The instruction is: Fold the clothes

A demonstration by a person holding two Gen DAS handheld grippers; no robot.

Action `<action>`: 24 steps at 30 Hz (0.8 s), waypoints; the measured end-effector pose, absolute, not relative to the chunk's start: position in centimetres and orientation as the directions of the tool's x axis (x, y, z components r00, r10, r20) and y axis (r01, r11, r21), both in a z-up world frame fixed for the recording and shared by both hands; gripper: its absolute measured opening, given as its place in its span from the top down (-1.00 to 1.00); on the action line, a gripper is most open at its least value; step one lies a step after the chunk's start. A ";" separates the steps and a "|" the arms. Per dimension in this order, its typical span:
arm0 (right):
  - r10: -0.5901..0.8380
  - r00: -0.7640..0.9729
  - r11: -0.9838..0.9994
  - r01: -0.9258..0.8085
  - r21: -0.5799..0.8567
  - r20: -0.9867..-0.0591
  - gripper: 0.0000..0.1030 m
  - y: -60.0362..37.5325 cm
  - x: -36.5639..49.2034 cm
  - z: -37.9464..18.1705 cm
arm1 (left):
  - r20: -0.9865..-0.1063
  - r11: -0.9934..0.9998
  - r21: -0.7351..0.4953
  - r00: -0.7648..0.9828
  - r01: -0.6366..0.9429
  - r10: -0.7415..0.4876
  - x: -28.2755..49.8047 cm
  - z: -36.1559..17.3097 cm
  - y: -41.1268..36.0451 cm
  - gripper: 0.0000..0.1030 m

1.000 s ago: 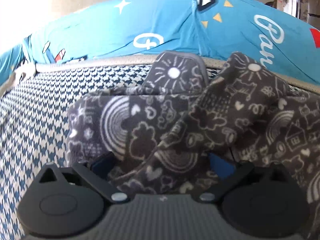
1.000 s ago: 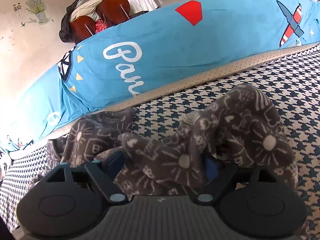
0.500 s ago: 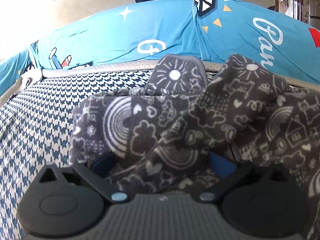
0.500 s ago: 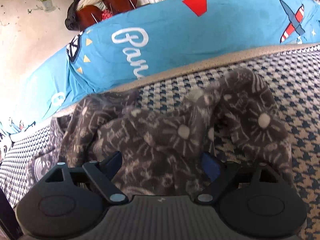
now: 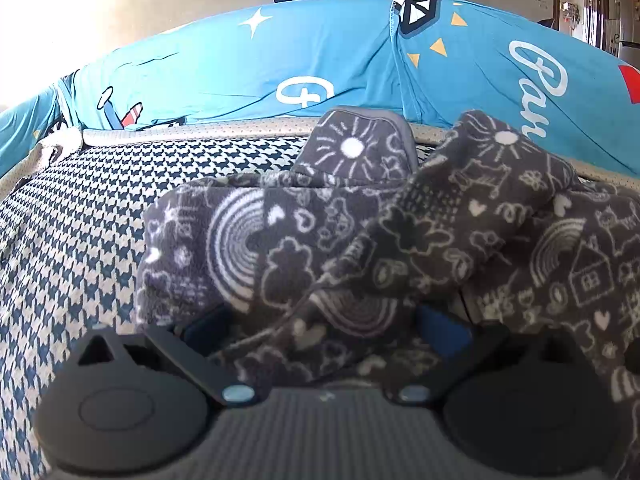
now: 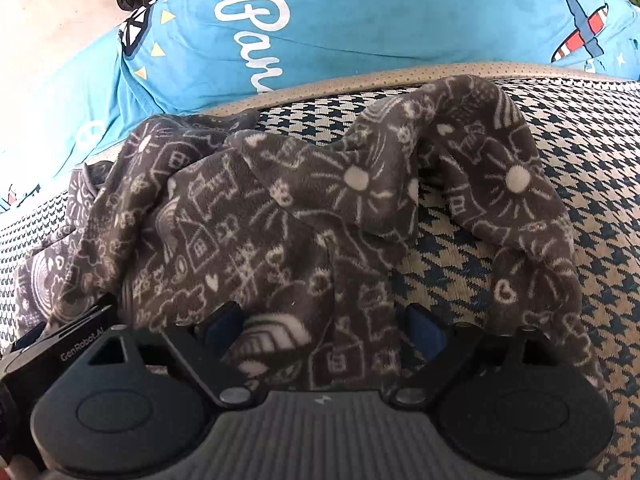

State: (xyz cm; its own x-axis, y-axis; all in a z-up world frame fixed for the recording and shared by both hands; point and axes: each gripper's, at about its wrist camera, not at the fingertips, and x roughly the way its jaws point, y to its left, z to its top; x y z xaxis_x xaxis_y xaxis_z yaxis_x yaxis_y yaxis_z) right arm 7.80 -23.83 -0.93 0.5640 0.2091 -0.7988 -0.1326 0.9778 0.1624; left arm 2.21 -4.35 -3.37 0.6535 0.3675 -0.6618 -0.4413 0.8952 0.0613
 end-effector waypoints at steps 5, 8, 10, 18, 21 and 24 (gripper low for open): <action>0.197 0.574 0.979 -0.157 0.129 -0.795 -0.84 -23.5 7.0 -1.2 | -0.661 0.896 0.060 0.655 -0.440 0.365 2.0 -3.4 -4.2 -1.00; 0.185 0.568 0.981 -0.155 0.117 -0.802 -0.85 -23.4 6.3 -1.1 | -0.661 0.897 0.059 0.656 -0.438 0.364 1.9 -3.4 -4.1 -1.00; 0.189 0.564 0.980 -0.155 0.122 -0.804 -0.87 -23.3 5.9 -1.1 | -0.661 0.897 0.059 0.657 -0.437 0.363 1.9 -3.5 -4.0 -1.00; 0.136 0.583 0.986 -0.155 0.054 -0.801 -1.00 -21.6 4.0 -1.8 | -0.661 0.900 0.059 0.659 -0.431 0.359 1.7 -3.6 -3.7 -1.00; 0.121 0.590 0.988 -0.148 0.041 -0.798 -1.00 -21.2 3.7 -1.9 | -0.661 0.901 0.059 0.660 -0.429 0.357 1.6 -3.6 -3.6 -1.00; 0.113 0.586 0.989 -0.145 0.034 -0.803 -1.00 -21.0 3.7 -1.9 | -0.661 0.902 0.059 0.660 -0.427 0.356 1.6 -3.6 -3.5 -1.00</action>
